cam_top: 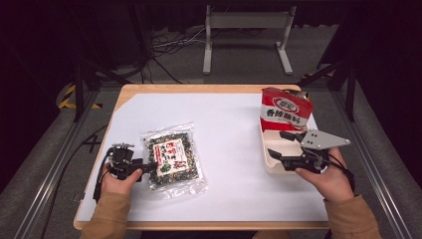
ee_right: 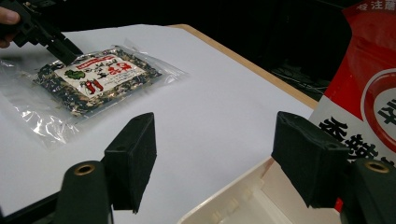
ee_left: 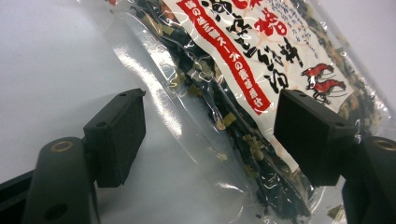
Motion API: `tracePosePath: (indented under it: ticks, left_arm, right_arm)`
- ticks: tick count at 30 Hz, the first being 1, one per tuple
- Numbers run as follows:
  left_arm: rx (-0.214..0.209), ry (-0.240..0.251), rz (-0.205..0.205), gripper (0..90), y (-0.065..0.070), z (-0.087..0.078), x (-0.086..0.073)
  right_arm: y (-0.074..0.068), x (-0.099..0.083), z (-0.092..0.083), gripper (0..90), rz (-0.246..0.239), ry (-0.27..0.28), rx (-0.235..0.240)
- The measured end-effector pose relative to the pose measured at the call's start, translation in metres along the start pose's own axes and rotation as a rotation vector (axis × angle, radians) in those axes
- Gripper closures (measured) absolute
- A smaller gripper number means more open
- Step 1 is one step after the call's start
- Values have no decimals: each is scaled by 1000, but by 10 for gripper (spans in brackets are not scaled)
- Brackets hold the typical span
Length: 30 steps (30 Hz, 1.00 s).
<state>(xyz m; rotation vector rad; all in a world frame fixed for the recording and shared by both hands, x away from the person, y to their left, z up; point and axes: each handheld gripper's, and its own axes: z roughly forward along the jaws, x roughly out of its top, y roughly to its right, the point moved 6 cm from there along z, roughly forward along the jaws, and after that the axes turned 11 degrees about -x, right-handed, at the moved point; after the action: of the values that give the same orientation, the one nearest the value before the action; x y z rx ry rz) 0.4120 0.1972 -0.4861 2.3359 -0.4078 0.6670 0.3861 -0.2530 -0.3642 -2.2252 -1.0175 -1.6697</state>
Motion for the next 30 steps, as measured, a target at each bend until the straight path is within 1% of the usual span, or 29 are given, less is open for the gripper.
tracePosePath:
  ticks: [1,2,3,4,5,6,7,9,10,11,13,15,17,19,20,21,22,23,24,25,26,28,30]
  left_arm:
    - [17,-13,16,268,1,1,0]
    - [32,-20,19,267,3,2,0]
    - [43,-30,27,254,5,4,1]
    - [43,-30,27,232,5,4,1]
    - [65,-46,43,208,8,8,2]
    - [65,-46,43,198,8,8,2]
    - [69,-48,52,198,9,9,2]
    - [69,-29,51,209,10,12,4]
    - [57,-22,41,222,11,13,5]
    - [59,-12,24,233,12,14,6]
    - [58,-4,20,240,12,17,9]
    - [60,-7,22,214,13,19,10]
    - [78,-18,35,199,14,22,11]
    - [78,-27,45,200,14,22,12]
    - [78,-30,45,221,14,22,12]
    - [72,-31,49,221,14,22,13]
    - [39,-21,55,329,15,23,13]
    - [33,-11,47,329,15,23,13]
    - [12,-10,46,352,16,24,14]
    - [-30,-7,15,458,17,24,14]
    - [-54,-2,12,512,17,26,14]
    - [-65,2,8,519,16,26,14]
    - [-58,18,13,548,16,26,13]
  right_arm:
    - [0,0,0,310,0,0,1]
    - [-1,0,1,310,1,-3,2]
    - [-1,0,1,309,-1,-4,1]
    - [-1,0,1,309,-1,-4,1]
    - [-2,-1,2,308,-2,-6,5]
    - [-2,-1,2,308,-2,-6,5]
    - [-3,-1,3,308,-2,-8,7]
    - [-3,-1,3,307,-3,-8,7]
    - [-3,-1,4,306,-2,-8,7]
    - [-3,-1,4,306,-1,-10,7]
    - [-3,-2,4,305,-3,-12,5]
    - [-3,-2,5,305,-2,-13,6]
    - [-3,-3,6,305,-3,-14,6]
    - [-4,-3,6,305,-2,-16,8]
    - [-4,-3,6,304,-2,-16,10]
    - [-4,-3,6,304,-2,-16,10]
    - [-5,-3,6,304,-4,-16,9]
    - [-5,-3,6,304,-4,-16,9]
    - [-5,-3,7,304,-6,-16,9]
    - [-5,-2,7,304,-3,-15,11]
    - [-6,-2,7,304,-7,-16,12]
    - [-6,-1,7,304,-7,-15,14]
    - [-7,-1,8,304,-7,-14,15]
